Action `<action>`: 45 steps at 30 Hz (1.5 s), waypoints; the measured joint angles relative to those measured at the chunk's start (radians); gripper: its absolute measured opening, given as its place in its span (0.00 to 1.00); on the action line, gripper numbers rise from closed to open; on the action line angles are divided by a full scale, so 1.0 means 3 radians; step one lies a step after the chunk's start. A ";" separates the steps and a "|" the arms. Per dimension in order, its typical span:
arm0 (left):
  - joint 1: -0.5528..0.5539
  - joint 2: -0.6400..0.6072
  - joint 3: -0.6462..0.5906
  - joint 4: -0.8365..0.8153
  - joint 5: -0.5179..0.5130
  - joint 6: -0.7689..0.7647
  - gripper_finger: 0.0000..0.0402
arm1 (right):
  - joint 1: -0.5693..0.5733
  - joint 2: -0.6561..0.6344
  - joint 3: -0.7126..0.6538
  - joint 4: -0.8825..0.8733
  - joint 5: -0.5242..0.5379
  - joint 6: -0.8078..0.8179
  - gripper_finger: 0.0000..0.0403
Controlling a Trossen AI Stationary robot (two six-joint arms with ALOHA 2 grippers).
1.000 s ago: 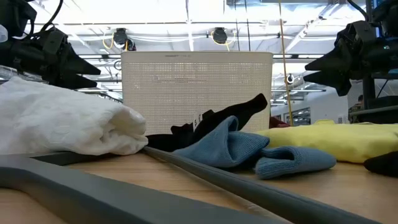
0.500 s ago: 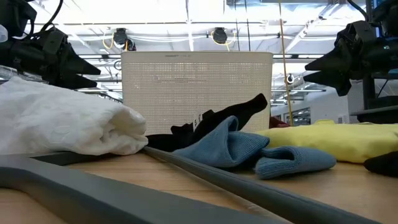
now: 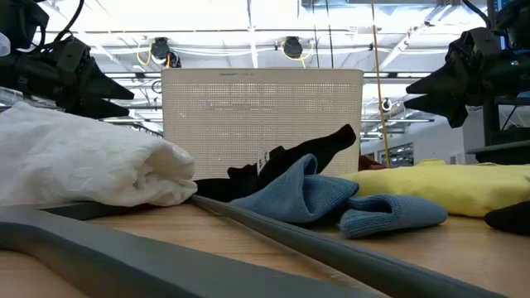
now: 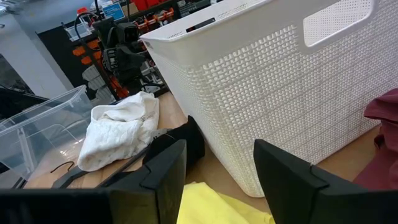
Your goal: Pick & Place Cloths
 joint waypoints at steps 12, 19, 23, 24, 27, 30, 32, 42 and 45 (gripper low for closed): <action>0.0001 0.0000 0.0000 0.0001 0.0000 0.0000 0.78 | 0.0000 0.0025 -0.0018 0.1249 0.0212 0.0251 0.45; -0.0001 0.0000 0.0000 0.0001 0.0000 0.0000 0.78 | 0.0000 0.0028 -0.0014 0.1976 0.0275 0.0092 0.45; -0.0001 0.0000 0.0000 0.0001 0.0000 0.0000 0.78 | 0.0000 0.0027 -0.0013 0.2020 0.0270 0.0004 0.45; 0.0000 0.0000 0.0000 0.0002 0.0000 0.0000 0.78 | 0.0000 0.0027 -0.0013 0.2018 0.0271 0.0011 0.45; -0.0001 0.0000 -0.0001 0.0003 -0.0004 0.0085 0.78 | 0.0000 0.0028 -0.0010 0.2021 0.0276 0.0011 0.45; 0.0001 -0.0001 -0.0001 0.0073 -0.0037 0.0344 0.78 | 0.0000 0.0027 -0.0010 0.2019 0.0265 0.0011 0.45; 0.0000 0.0000 0.0000 0.0128 -0.0035 0.0364 0.78 | 0.0000 0.0027 -0.0009 0.2020 0.0267 0.0002 0.45; 0.0001 -0.0001 -0.0001 0.1152 -0.0385 0.0010 0.78 | -0.0001 0.0028 -0.0004 0.2102 0.0365 0.0351 0.45; 0.0001 0.0000 0.0038 0.1447 -0.0301 0.0298 0.78 | 0.0002 0.0064 -0.0004 0.2189 0.0330 0.0511 0.45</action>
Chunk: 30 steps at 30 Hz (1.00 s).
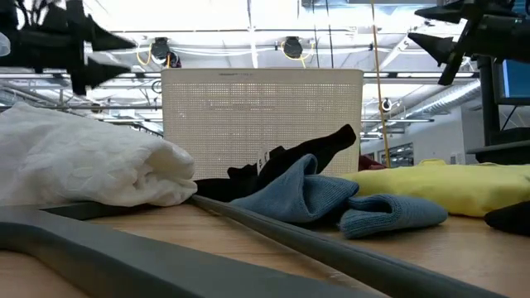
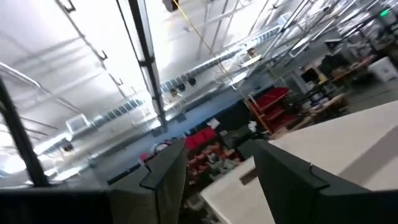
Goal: Pick & Place Cloths
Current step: Put the gray sock into the transparent bin
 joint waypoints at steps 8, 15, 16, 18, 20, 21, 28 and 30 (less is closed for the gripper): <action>-0.0001 0.0000 0.0501 -0.0598 0.0027 0.0783 0.78 | 0.0001 0.0696 0.0518 0.0072 -0.0742 0.0042 0.45; -0.0001 0.0000 0.0944 -0.1632 -0.0247 0.0671 0.78 | 0.0002 0.1679 0.1773 -0.1511 -0.1465 -0.0379 0.45; -0.0001 0.0000 0.0985 -0.1699 -0.0278 0.0665 0.78 | 0.0006 0.1809 0.1938 -0.1790 -0.1521 -0.0457 0.45; -0.0001 0.0000 0.1039 -0.1785 -0.0358 0.0651 0.78 | 0.0042 0.2066 0.2233 -0.2290 -0.1590 -0.0583 0.45; -0.0001 0.0000 0.1066 -0.1855 -0.0473 0.0584 0.78 | 0.0117 0.2303 0.2488 -0.2757 -0.1639 -0.0683 0.45; -0.0001 0.0000 0.1073 -0.1876 -0.0541 0.0554 0.78 | 0.0167 0.2412 0.2599 -0.2972 -0.1642 -0.0721 0.45; -0.0001 0.0000 0.1074 -0.2041 -0.0693 0.0478 0.78 | 0.0561 0.2959 0.3131 -0.4322 -0.1453 -0.0899 0.45; -0.0001 0.0000 0.1074 -0.2067 -0.0695 0.0431 0.78 | 0.0644 0.3038 0.3226 -0.4696 -0.1255 -0.0898 0.45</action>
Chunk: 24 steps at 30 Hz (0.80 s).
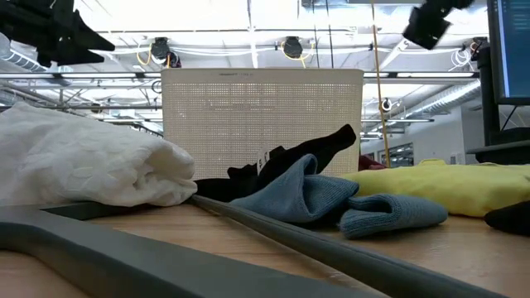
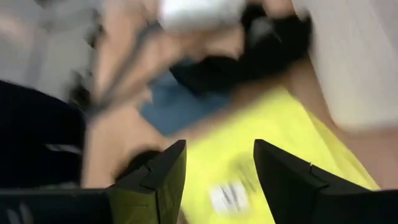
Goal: Pick & Place Cloths
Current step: Put the gray sock into the transparent bin
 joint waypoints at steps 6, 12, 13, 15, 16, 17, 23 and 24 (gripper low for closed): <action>0.0000 0.0000 0.0000 -0.0001 0.0000 -0.0050 0.78 | 0.0108 0.0071 0.0047 -0.0823 0.0249 0.0214 0.45; 0.0000 0.0000 0.0000 0.0000 0.0000 -0.0064 0.78 | 0.0032 0.0078 0.0028 -0.1417 0.0778 0.0639 0.45; 0.0000 0.0000 0.0000 0.0002 0.0000 -0.0064 0.78 | 0.0008 0.0076 0.0016 -0.1455 0.0899 0.0674 0.45; 0.0000 0.0000 0.0001 0.0032 0.0000 -0.0064 0.78 | -0.0050 0.0079 -0.0002 -0.1479 0.1063 0.0673 0.45; 0.0000 0.0000 0.0000 0.0064 -0.0001 -0.0064 0.78 | -0.0079 0.0083 -0.0010 -0.1477 0.1109 0.0655 0.45; 0.0000 0.0000 0.0001 0.0092 0.0000 -0.0064 0.78 | -0.0113 0.0085 -0.0023 -0.1476 0.1120 0.0622 0.45; 0.0000 0.0000 0.0000 0.0117 -0.0001 -0.0063 0.78 | -0.0282 0.0086 -0.0260 -0.1482 0.1102 0.0315 0.51; 0.0000 0.0000 0.0000 0.0118 -0.0001 -0.0063 0.78 | -0.0304 0.0089 -0.0316 -0.1484 0.1098 0.0284 0.53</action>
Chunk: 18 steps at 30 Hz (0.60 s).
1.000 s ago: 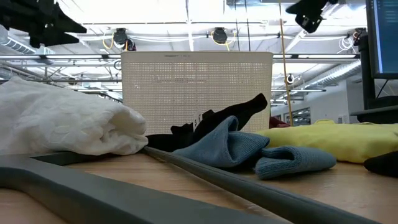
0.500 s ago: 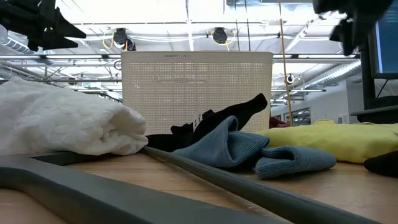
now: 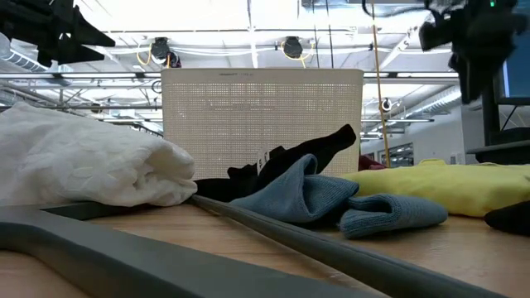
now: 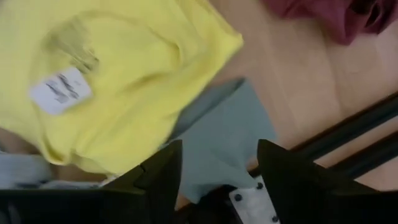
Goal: Pick & Place Cloths
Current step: Put the gray sock into the transparent bin
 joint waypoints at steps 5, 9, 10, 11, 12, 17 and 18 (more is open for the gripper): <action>0.0000 0.0000 0.0000 0.0002 -0.0001 0.0000 0.78 | -0.0126 0.0000 -0.0295 0.0003 0.0002 -0.0050 0.70; 0.0000 0.0000 0.0001 0.0003 0.0000 0.0002 0.78 | -0.0291 0.0006 -0.0522 0.0088 0.0002 0.0002 0.84; 0.0000 0.0000 0.0000 0.0003 -0.0001 0.0002 0.78 | -0.0339 0.0011 -0.0579 0.0130 0.0003 0.0024 0.87; 0.0000 0.0000 0.0000 0.0004 0.0000 0.0003 0.78 | -0.0389 0.0013 -0.0639 0.0181 0.0004 0.0032 0.90; 0.0000 0.0000 0.0000 0.0004 -0.0001 0.0002 0.78 | -0.0434 0.0019 -0.0699 0.0230 0.0003 0.0034 0.92; 0.0000 0.0000 0.0000 0.0004 -0.0001 0.0004 0.78 | -0.0637 0.0098 -0.0956 0.0549 0.0125 0.0027 0.98; 0.0000 0.0000 0.0000 0.0004 -0.0001 0.0006 0.78 | -0.0672 0.0127 -0.0988 0.0609 0.0172 0.0026 0.99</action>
